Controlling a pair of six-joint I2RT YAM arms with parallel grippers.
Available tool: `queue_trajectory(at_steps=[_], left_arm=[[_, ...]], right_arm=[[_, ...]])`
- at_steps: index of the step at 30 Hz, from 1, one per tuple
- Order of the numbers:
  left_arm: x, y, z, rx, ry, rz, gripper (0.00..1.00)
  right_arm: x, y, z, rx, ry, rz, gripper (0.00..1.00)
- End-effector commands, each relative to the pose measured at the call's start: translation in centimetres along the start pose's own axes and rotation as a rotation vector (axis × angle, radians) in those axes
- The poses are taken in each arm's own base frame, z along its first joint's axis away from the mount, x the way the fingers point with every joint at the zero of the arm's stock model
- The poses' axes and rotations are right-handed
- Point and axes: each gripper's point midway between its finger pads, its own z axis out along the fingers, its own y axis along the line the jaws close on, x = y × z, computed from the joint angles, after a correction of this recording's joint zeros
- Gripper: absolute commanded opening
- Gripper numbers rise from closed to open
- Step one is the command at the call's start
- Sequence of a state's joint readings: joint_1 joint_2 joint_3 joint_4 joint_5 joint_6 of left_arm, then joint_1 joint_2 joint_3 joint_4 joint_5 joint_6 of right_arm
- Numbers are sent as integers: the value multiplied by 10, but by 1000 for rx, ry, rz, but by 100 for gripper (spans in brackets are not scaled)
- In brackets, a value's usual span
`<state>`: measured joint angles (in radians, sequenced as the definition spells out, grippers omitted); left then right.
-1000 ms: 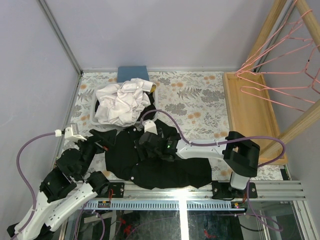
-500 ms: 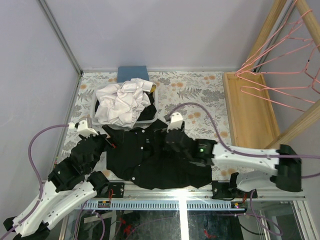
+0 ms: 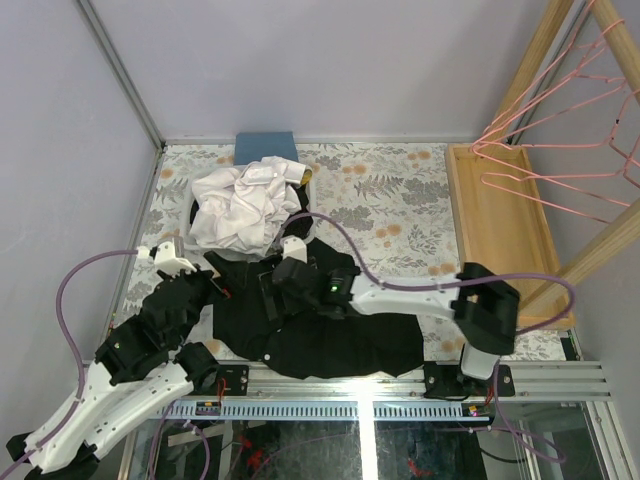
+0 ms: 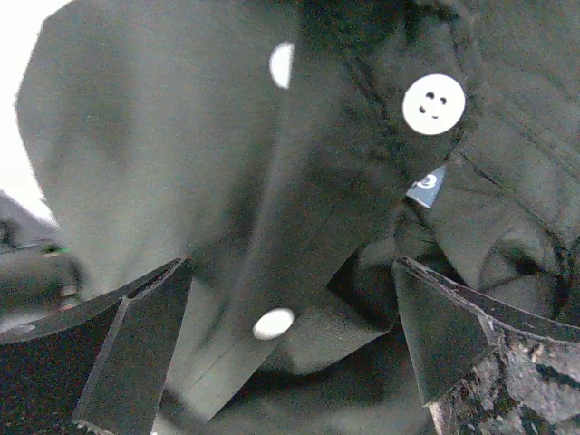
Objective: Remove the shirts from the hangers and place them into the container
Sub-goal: Pick up the shirt from the center of the board.
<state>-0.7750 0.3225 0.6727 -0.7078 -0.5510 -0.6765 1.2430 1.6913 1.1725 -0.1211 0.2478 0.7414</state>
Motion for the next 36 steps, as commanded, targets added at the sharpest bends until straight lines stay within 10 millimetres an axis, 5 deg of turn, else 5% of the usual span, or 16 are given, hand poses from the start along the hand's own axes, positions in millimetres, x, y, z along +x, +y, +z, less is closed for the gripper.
queue_trajectory(at_steps=[1,3,6,10,14,17,20,24,26,32,36], left_arm=[[-18,-3,-8,16,-63,-51,100],[-18,-4,-9,22,-65,-54,100],[-16,-5,-8,27,-56,-49,100],[-14,-6,-6,21,-43,-39,100],[-12,-8,-5,28,-31,-28,100],[-12,-9,-6,35,-33,-30,100],[-10,-11,-6,45,-25,-30,100],[-10,-11,-5,45,-27,-25,100],[-9,-12,-5,45,-23,-21,100],[-7,-12,-3,42,-15,-12,100],[-7,-11,-3,35,-16,-10,100]], right_arm=[[30,-50,14,281,117,-95,99],[33,-98,6,486,72,-150,99],[53,-138,-5,555,62,-222,99],[43,-140,-29,463,23,-246,87],[2,-125,-68,343,-168,-170,100],[-8,-155,-78,410,-131,-81,99],[6,-179,-75,469,-30,-89,99],[48,-143,-47,217,187,-140,99],[51,-127,-41,162,223,-115,99],[2,-115,-56,221,36,-37,99],[-34,-78,-79,98,-89,-27,99]])
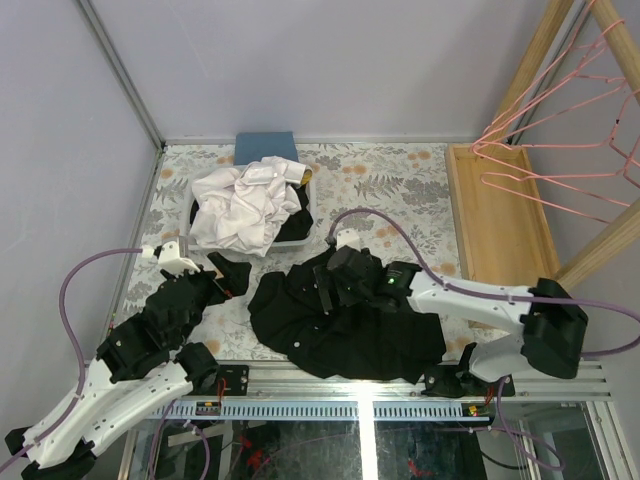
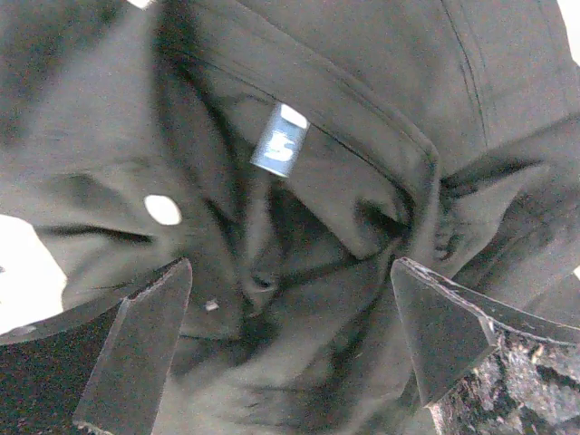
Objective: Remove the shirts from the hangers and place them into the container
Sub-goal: Pick up the shirt from the center of the board.
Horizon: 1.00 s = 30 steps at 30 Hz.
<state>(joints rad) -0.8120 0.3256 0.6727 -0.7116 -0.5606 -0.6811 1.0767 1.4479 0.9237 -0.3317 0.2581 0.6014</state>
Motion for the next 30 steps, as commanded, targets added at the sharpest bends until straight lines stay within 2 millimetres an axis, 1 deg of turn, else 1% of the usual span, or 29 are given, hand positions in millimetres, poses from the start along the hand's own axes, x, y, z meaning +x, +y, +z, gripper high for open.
queue_trajectory(at_steps=[1,3,4,5,7,8,10,13,15,18,21,23,25,26,28,29,30], left_arm=[[-11,-7,-1,14,-32,-19,100],[-11,-7,-1,13,-32,-17,100],[-11,-7,-1,14,-31,-17,100],[-12,-7,-1,13,-33,-17,100],[-12,-7,-1,13,-34,-19,100],[-12,-7,-1,14,-33,-19,100],[-12,-7,-1,15,-33,-21,100],[-11,-7,-1,15,-34,-21,100],[-11,-6,-1,14,-34,-21,100],[-12,-7,-2,17,-36,-23,100],[-12,-7,-2,19,-36,-23,100],[-13,-7,-3,20,-38,-26,100],[-13,-7,-3,20,-40,-28,100],[-13,-7,-3,20,-41,-29,100],[-13,-7,-3,23,-40,-30,100],[-13,-7,-3,23,-41,-30,100],[-13,-8,-3,25,-38,-29,100]], right_arm=[[-67,49,-54,-205,-228,46,99],[-66,67,-59,-309,-225,24,99],[-61,70,-56,-319,-206,21,99],[-56,69,-49,-303,-180,19,99],[-40,57,-29,-205,-100,-4,99],[-34,47,-19,-135,-61,-28,99],[-19,34,-3,-42,20,-93,99],[7,25,18,16,128,-185,99],[26,13,34,85,187,-246,99],[48,2,46,143,253,-315,99],[68,-12,53,210,301,-326,99],[76,-17,55,221,307,-306,99],[74,-23,53,252,281,-287,99],[71,-26,50,263,263,-287,93],[61,-25,46,251,225,-300,74],[55,-17,42,205,204,-295,64],[44,-6,35,139,161,-276,45]])
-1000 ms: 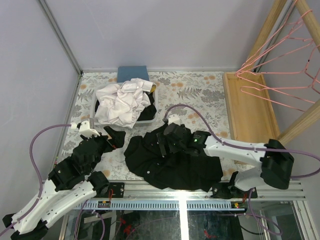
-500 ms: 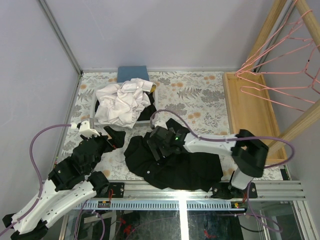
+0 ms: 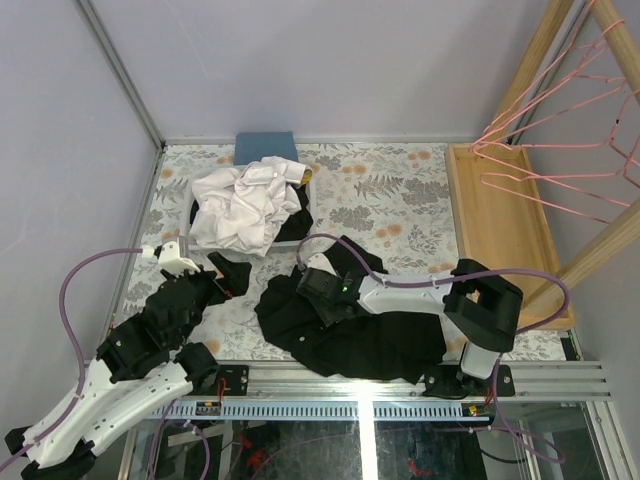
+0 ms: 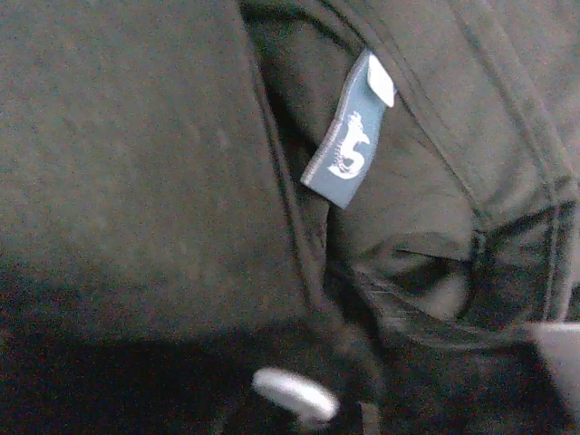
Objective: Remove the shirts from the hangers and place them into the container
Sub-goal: Pick up the shirt from the center of the board.
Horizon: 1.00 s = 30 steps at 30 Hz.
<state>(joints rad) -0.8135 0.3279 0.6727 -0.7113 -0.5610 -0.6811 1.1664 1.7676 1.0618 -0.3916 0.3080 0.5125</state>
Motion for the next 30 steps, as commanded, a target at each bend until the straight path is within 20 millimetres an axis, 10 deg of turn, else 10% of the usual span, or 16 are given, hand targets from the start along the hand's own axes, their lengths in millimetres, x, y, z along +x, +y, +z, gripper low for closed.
queue_trajectory(at_steps=[1,3,8,14,23,30], left_arm=[[-13,-9,-4,34,-38,-30,100],[-15,-12,-7,59,-41,-33,100],[-22,-12,-15,93,-81,-67,100],[-24,-13,-18,115,-96,-79,100],[-16,-15,-11,94,-56,-44,100],[-15,-15,-10,92,-52,-41,100]], right_arm=[[-9,-12,-28,-36,-88,-2,29],[-40,0,-58,-168,-236,80,2],[-110,-9,-155,-296,-609,147,0],[-140,-75,-230,-88,-854,185,0],[-50,-135,-144,349,-474,277,3],[7,-104,-107,181,-203,119,18]])
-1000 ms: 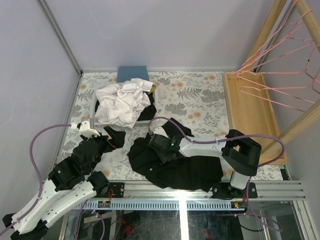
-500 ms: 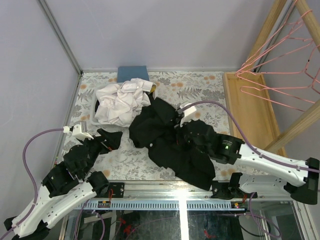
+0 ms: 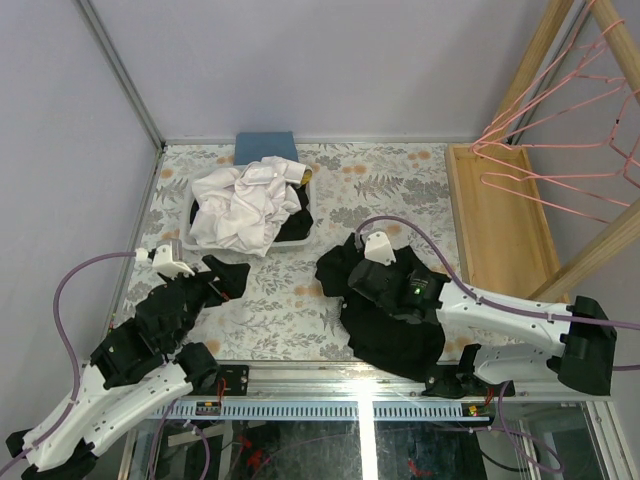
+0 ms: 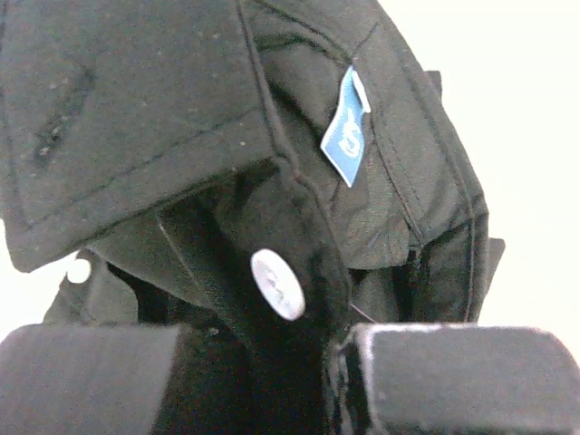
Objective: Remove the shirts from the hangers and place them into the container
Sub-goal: Pick up the shirt from the center of the board.
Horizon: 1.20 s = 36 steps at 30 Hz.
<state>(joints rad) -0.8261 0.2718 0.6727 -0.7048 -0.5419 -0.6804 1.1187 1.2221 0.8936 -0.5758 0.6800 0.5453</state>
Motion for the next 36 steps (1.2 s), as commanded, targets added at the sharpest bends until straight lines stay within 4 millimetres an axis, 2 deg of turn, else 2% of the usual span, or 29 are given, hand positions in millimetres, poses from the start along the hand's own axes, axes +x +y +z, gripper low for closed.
queue_trajectory(at_steps=[1,2,4,5,7,9,15,16,19,20,22,24,25,26,29,32,36], left_arm=[[-10,-9,-1,33,-33,-13,100],[-10,-9,-1,32,-34,-14,100],[-11,-9,-1,34,-38,-18,100],[-11,-9,-2,36,-39,-19,100],[-11,-8,-2,37,-42,-22,100],[-12,-9,-3,38,-45,-24,100],[-12,-9,-3,40,-46,-24,100],[-12,-9,-3,40,-45,-23,100],[-12,-8,-3,39,-47,-25,100],[-12,-8,-2,36,-46,-23,100],[-12,-7,-2,32,-46,-21,100],[-12,-7,-2,26,-47,-18,100],[-12,-7,-2,27,-43,-17,100],[-11,-7,-1,27,-40,-15,100],[-11,-5,-1,15,-43,-17,100],[-12,-4,0,6,-46,-20,100],[-13,-3,-1,2,-50,-26,100]], right_arm=[[37,11,-5,-96,165,-59,23],[46,10,-2,-80,207,-61,29],[62,16,4,-79,270,-73,62],[69,22,7,-100,298,-77,72],[77,36,14,-132,314,-51,90],[86,43,24,-135,319,-26,100],[115,44,52,-56,375,-17,100],[121,45,57,-56,382,-31,97],[129,55,67,-84,412,-83,73],[125,61,67,-105,410,-100,64],[119,76,73,-143,403,-118,38],[97,88,71,-185,356,-109,13],[80,88,69,-180,308,-92,4],[57,86,63,-175,240,-63,1],[-18,74,36,-177,2,53,0],[-93,64,-7,-253,-253,157,0],[-164,46,-56,-284,-449,203,0]])
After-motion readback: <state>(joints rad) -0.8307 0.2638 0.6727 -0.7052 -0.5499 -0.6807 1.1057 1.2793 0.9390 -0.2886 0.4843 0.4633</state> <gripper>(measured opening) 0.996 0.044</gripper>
